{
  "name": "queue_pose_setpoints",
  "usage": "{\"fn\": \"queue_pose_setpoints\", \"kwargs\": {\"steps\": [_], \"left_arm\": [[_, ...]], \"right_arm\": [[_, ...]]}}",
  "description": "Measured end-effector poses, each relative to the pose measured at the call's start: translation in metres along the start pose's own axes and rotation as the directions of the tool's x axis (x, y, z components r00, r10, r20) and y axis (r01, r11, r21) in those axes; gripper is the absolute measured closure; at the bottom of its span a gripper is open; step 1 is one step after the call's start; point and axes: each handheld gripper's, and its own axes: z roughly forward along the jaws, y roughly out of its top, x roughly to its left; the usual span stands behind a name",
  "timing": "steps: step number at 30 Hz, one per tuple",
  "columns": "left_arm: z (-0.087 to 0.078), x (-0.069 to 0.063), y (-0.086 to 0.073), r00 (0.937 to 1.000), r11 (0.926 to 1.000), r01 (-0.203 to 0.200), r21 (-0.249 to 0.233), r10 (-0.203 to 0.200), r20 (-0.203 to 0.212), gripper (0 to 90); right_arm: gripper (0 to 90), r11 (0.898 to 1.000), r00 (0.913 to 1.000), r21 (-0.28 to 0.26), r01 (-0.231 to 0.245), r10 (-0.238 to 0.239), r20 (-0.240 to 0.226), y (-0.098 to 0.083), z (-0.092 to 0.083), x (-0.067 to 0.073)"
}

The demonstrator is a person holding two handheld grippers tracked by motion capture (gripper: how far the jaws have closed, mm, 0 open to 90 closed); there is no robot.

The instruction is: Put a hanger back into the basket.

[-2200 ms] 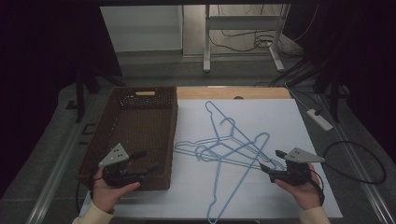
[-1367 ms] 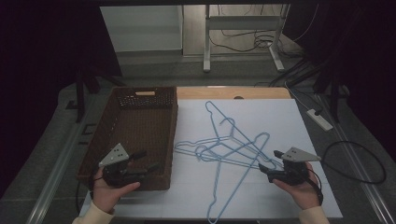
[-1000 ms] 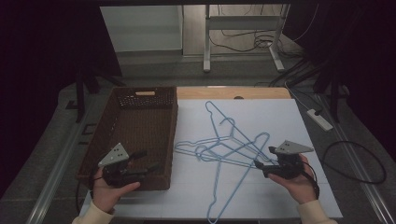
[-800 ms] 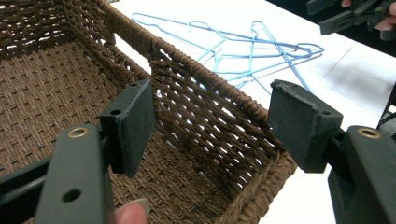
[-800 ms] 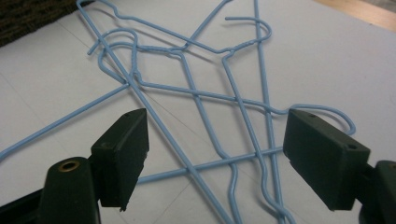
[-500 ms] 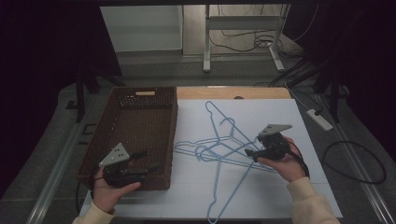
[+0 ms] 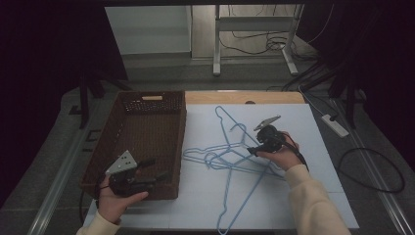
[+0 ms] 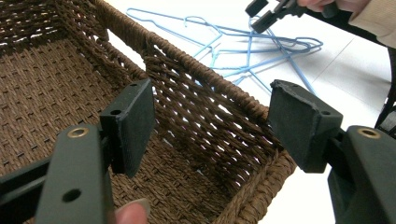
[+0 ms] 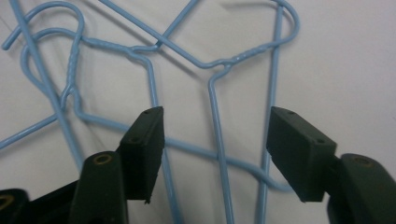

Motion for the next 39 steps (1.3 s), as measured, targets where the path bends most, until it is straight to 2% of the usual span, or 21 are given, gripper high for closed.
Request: {"fn": "queue_pose_setpoints", "kwargs": {"steps": [2,5,10,16,18,19,22,25,28,32,36,39], "left_arm": [[0.0,0.0,0.0,1.0,1.0,0.0,0.001,0.0,0.001,32.1],[0.0,0.001,-0.001,1.0,1.0,0.001,0.003,-0.001,0.001,32.1],[0.0,0.002,-0.001,1.0,1.0,0.003,0.001,-0.003,0.001,32.1],[0.0,0.002,-0.001,1.0,1.0,0.002,0.001,-0.002,0.001,32.1],[0.0,0.002,-0.001,1.0,1.0,0.002,0.002,-0.002,0.001,32.1],[0.0,0.002,-0.001,1.0,1.0,0.002,0.002,-0.002,0.0,32.1],[0.001,0.002,-0.001,1.0,1.0,0.002,0.002,-0.002,0.001,32.1],[0.001,0.002,-0.001,1.0,1.0,-0.001,0.005,0.001,0.002,32.1],[0.002,0.002,-0.001,1.0,1.0,-0.001,0.006,0.001,0.002,32.1],[0.001,0.002,-0.001,1.0,1.0,-0.002,0.004,0.002,0.005,32.0],[0.001,0.002,-0.001,1.0,1.0,-0.005,0.001,0.005,0.006,31.9],[0.0,0.001,-0.001,1.0,1.0,-0.004,0.0,0.004,0.006,31.9]], "right_arm": [[39.3,1.0,1.0,0.006,-0.002,0.002,-0.003,0.002,0.003,0.0],[43.1,0.999,0.9999,0.048,0.013,-0.012,-0.009,0.009,0.014,-0.002],[52.7,0.995,0.9996,0.093,0.029,-0.028,-0.002,0.015,0.03,-0.005],[63.3,0.988,0.9989,0.15,0.043,-0.04,-0.026,0.02,0.043,-0.008],[64.2,0.987,0.9987,0.153,0.044,-0.039,-0.032,0.021,0.044,-0.009],[69.5,0.988,0.9987,0.148,0.041,-0.036,-0.036,0.022,0.045,-0.01],[74.8,0.988,0.9978,0.15,0.038,-0.029,-0.059,0.022,0.046,-0.011],[84.6,0.986,0.9954,0.15,0.067,-0.056,-0.078,0.023,0.046,-0.009],[86.1,0.982,0.993,0.151,0.11,-0.103,-0.058,0.023,0.046,-0.004],[86.5,0.981,0.992,0.146,0.124,-0.12,-0.039,0.023,0.044,-0.002],[86.8,0.986,0.9903,0.091,0.138,-0.137,-0.027,0.023,0.033,0.003],[86.8,0.986,0.9875,0.058,0.157,-0.157,-0.011,0.022,0.022,0.008]]}}
